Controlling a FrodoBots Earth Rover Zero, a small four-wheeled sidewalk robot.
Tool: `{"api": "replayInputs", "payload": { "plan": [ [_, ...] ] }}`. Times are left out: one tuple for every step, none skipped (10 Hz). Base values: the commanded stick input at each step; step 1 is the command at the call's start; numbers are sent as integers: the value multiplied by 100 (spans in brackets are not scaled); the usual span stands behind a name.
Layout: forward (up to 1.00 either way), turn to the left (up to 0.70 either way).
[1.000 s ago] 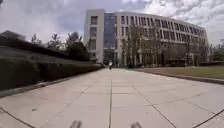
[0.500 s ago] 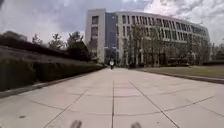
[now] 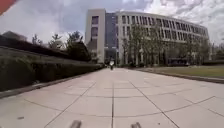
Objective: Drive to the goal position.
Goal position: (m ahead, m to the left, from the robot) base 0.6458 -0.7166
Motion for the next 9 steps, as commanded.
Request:
{"api": "replayInputs", "payload": {
  "plan": [
    [7, 2],
    [8, 3],
    [8, 3],
    [8, 2],
    [8, 2],
    [7, 2],
    [8, 3],
    [8, 3],
    [7, 2]
  ]
}}
